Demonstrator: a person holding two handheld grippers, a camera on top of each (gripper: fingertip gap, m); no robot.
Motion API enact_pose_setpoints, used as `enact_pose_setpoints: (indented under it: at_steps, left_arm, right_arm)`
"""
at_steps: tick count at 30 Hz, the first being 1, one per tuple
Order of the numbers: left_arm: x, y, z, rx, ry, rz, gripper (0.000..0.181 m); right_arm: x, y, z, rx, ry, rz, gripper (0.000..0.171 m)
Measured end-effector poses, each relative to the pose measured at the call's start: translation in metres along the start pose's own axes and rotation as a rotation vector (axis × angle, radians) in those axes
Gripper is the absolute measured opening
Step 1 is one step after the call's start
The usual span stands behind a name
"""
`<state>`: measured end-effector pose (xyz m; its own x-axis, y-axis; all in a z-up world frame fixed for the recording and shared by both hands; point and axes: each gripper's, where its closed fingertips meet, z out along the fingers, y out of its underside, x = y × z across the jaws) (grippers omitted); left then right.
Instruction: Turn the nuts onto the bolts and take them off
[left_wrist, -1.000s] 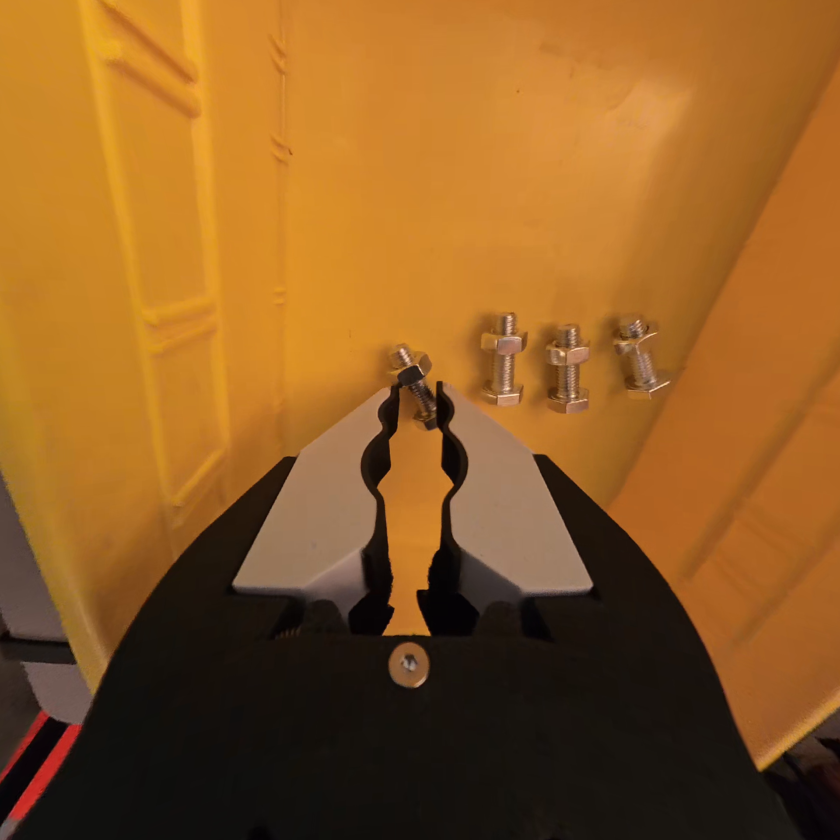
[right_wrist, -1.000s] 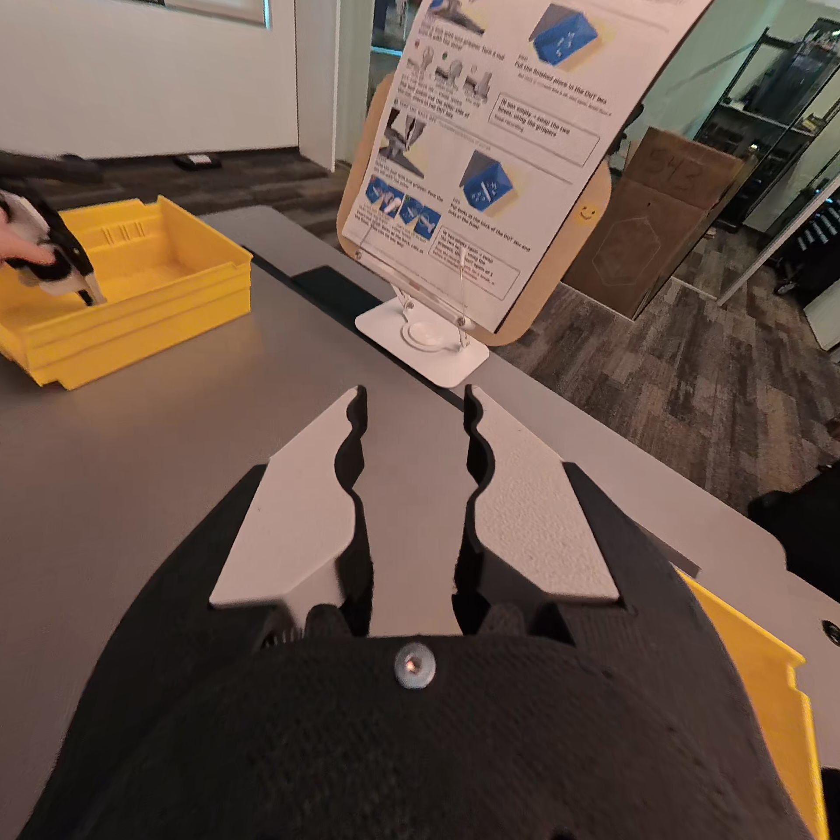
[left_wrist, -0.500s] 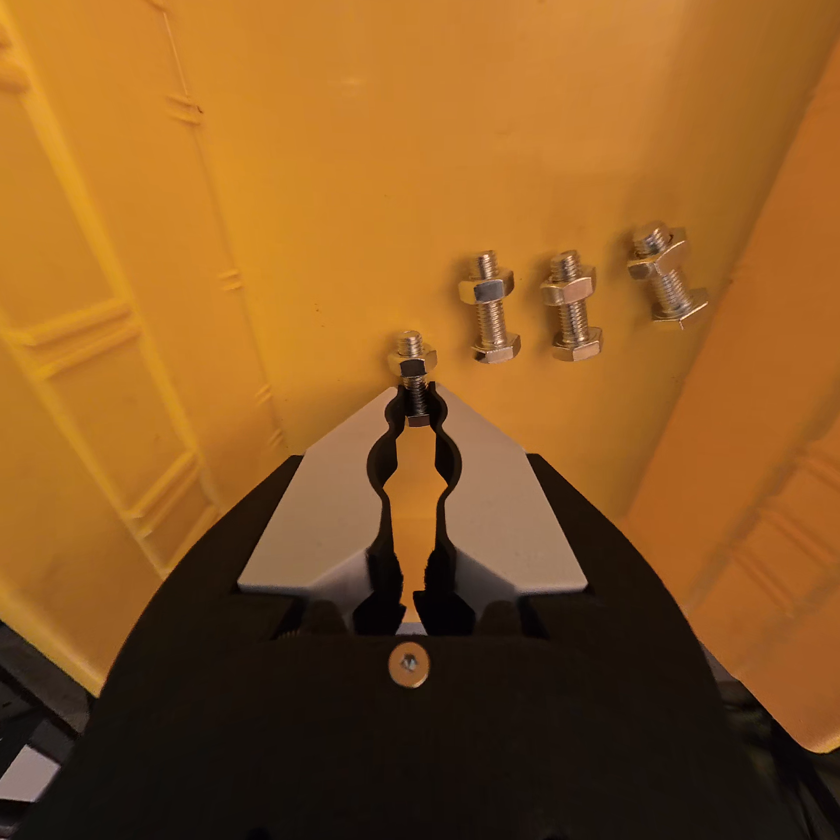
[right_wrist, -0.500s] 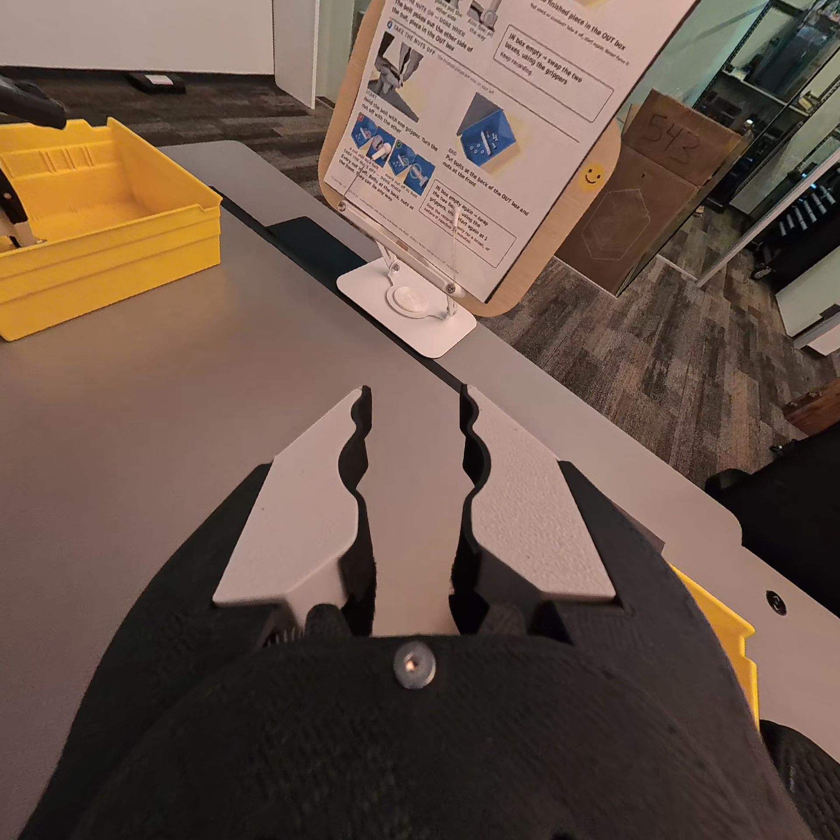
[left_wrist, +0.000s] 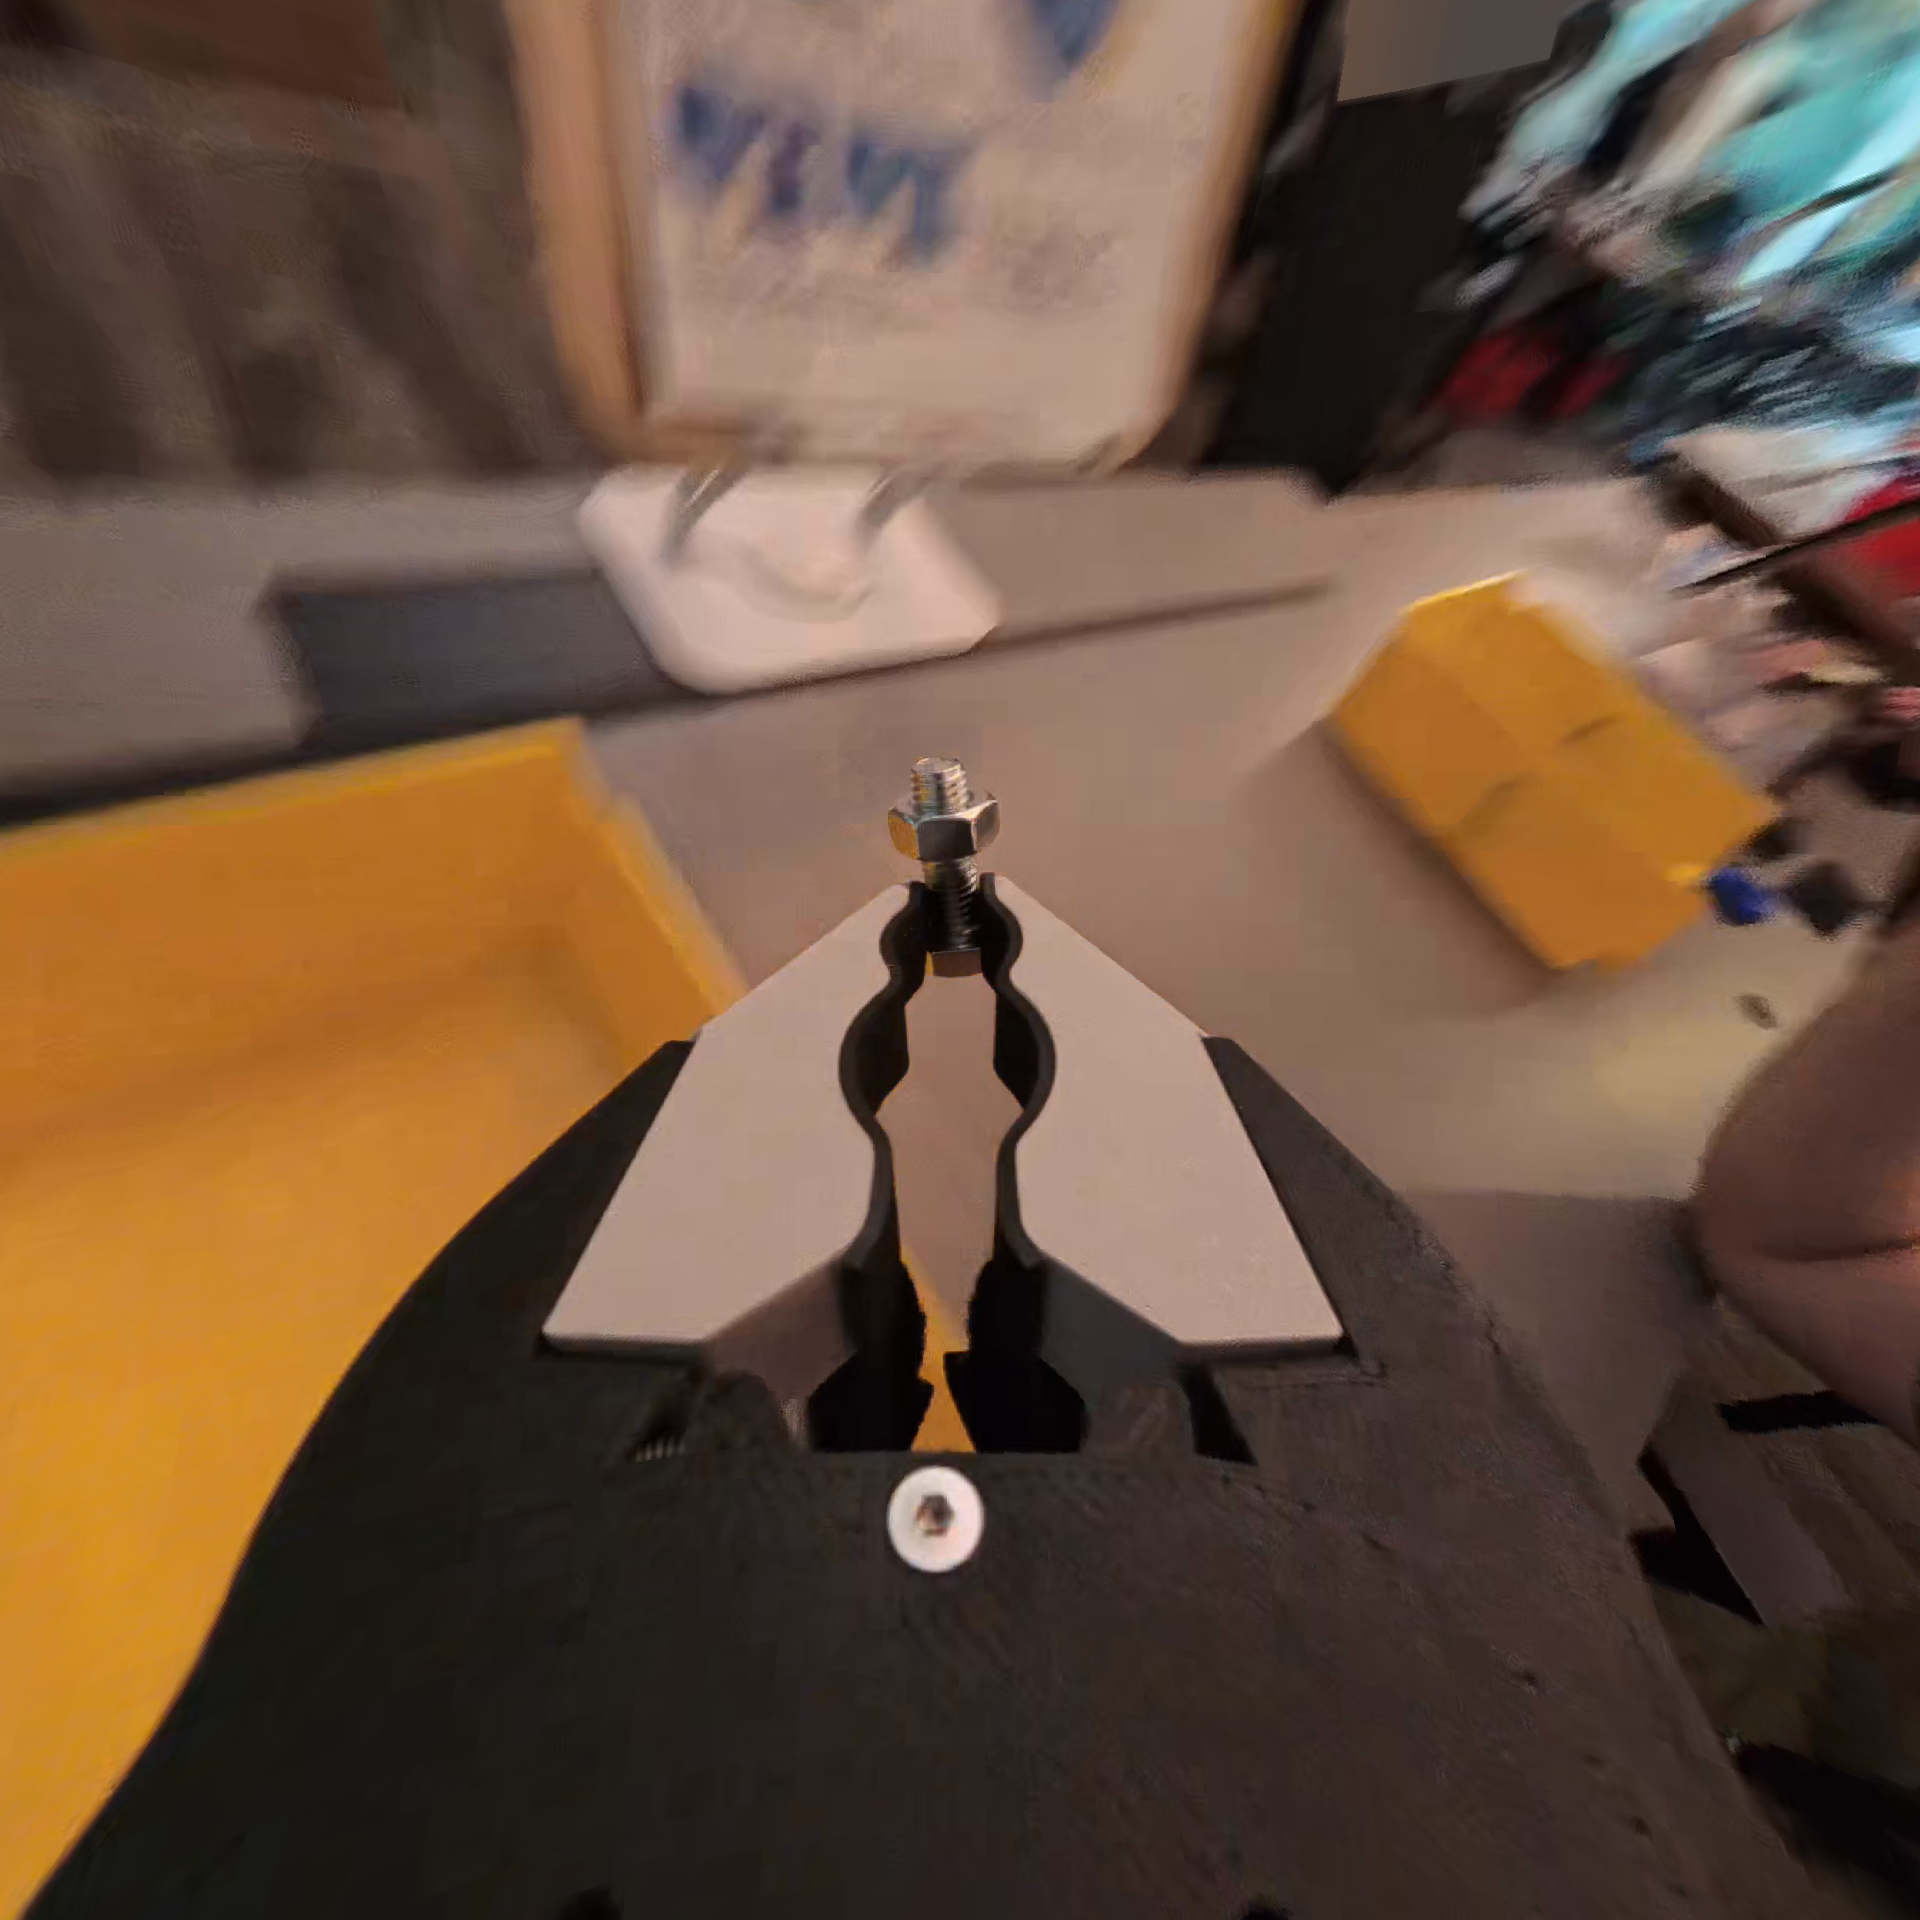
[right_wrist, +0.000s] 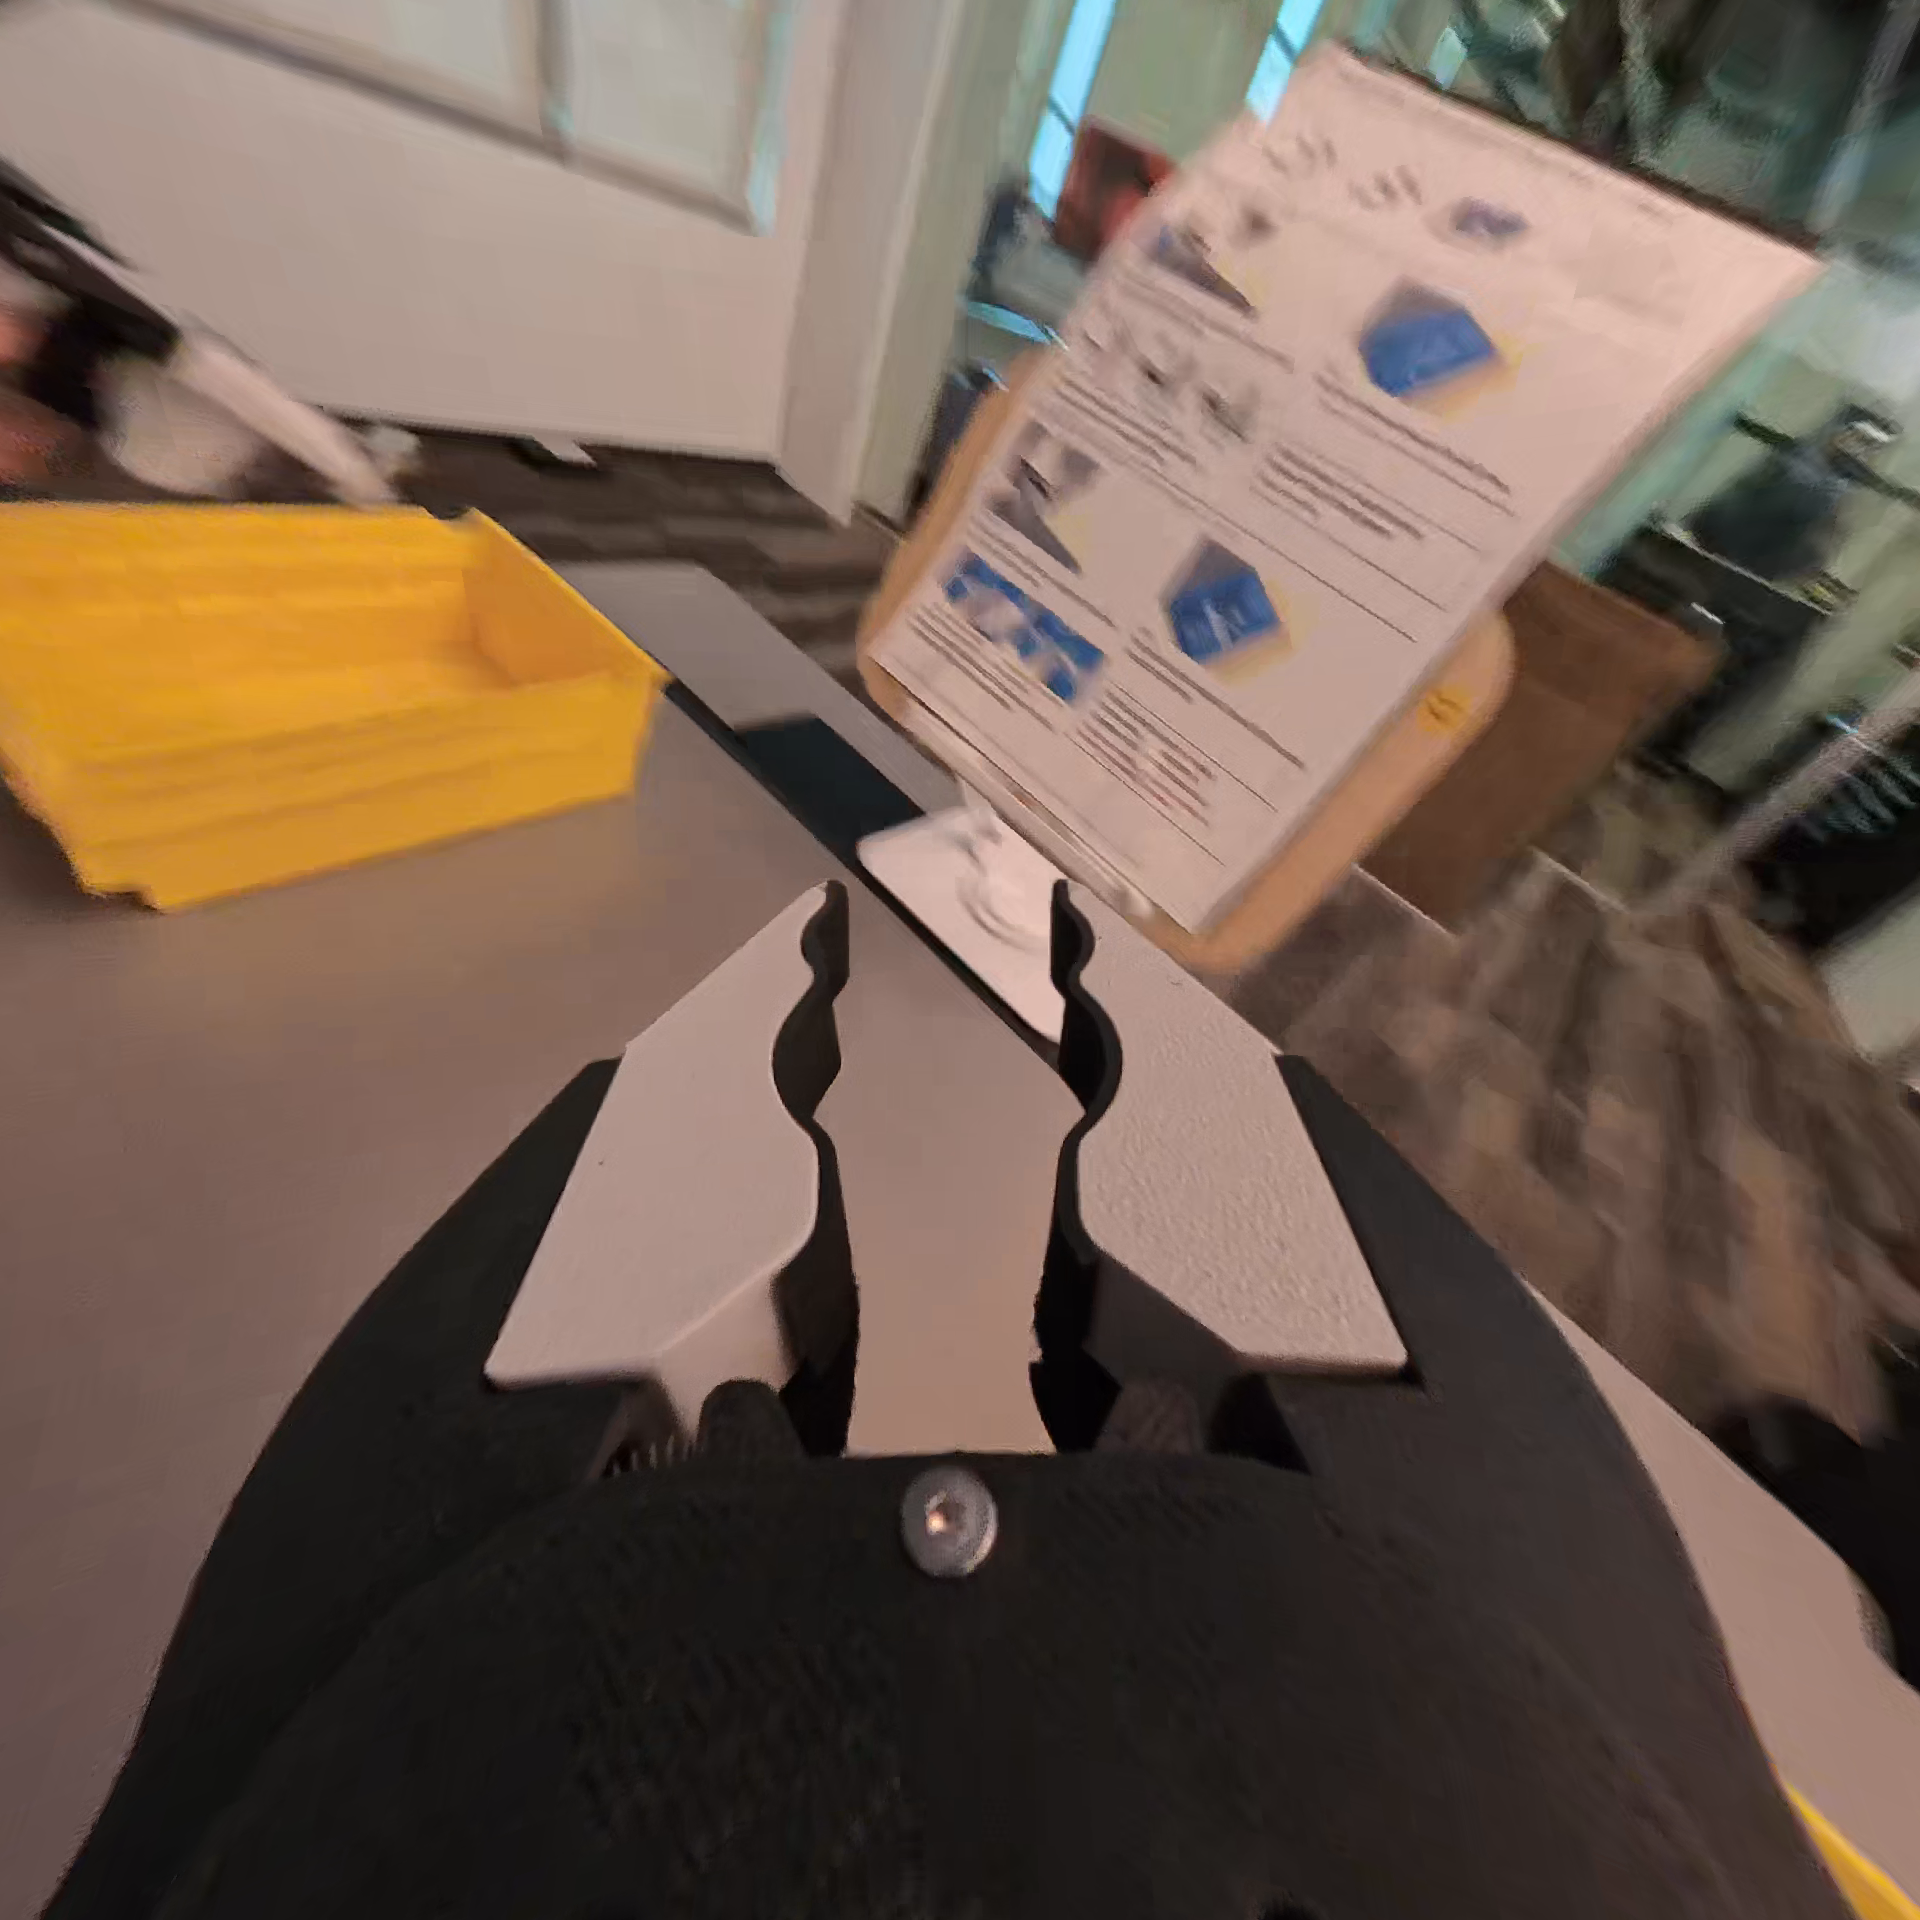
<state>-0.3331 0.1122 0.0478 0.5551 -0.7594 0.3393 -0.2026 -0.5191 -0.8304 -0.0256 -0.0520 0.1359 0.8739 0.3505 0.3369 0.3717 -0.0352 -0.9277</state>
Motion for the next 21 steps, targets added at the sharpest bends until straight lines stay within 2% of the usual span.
enact_pose_setpoints:
  at_steps: [1, 3, 5, 7, 10, 14, 18, 21]
  left_arm:
    - [0.031, -0.016, 0.004, 0.086, 0.089, 0.059, 0.007]
    - [0.092, -0.031, 0.018, 0.181, 0.26, 0.186, 0.007]
    - [0.143, -0.033, 0.036, 0.232, 0.394, 0.282, 0.007]
    - [0.183, -0.03, 0.056, 0.264, 0.489, 0.309, 0.007]
    - [0.226, -0.024, 0.081, 0.299, 0.572, 0.349, 0.007]
    - [0.257, -0.023, 0.107, 0.325, 0.561, 0.499, 0.007]
    - [0.259, -0.023, 0.118, 0.357, 0.468, 0.589, 0.007]
    - [0.258, -0.024, 0.112, 0.386, 0.423, 0.639, 0.007]
  right_arm:
    - [-0.015, -0.009, 0.005, 0.068, -0.078, 0.02, 0.039]
    - [-0.044, -0.024, 0.013, 0.183, -0.234, 0.097, 0.042]
    - [-0.064, -0.033, 0.021, 0.272, -0.351, 0.195, 0.053]
    - [-0.075, -0.038, 0.03, 0.342, -0.413, 0.26, 0.066]
    - [-0.076, -0.034, 0.039, 0.372, -0.443, 0.298, 0.072]
    - [-0.053, -0.026, 0.04, 0.38, -0.381, 0.318, 0.068]
    - [-0.053, -0.019, 0.036, 0.362, -0.417, 0.294, 0.042]
    - [-0.058, -0.013, 0.04, 0.32, -0.413, 0.268, 0.042]
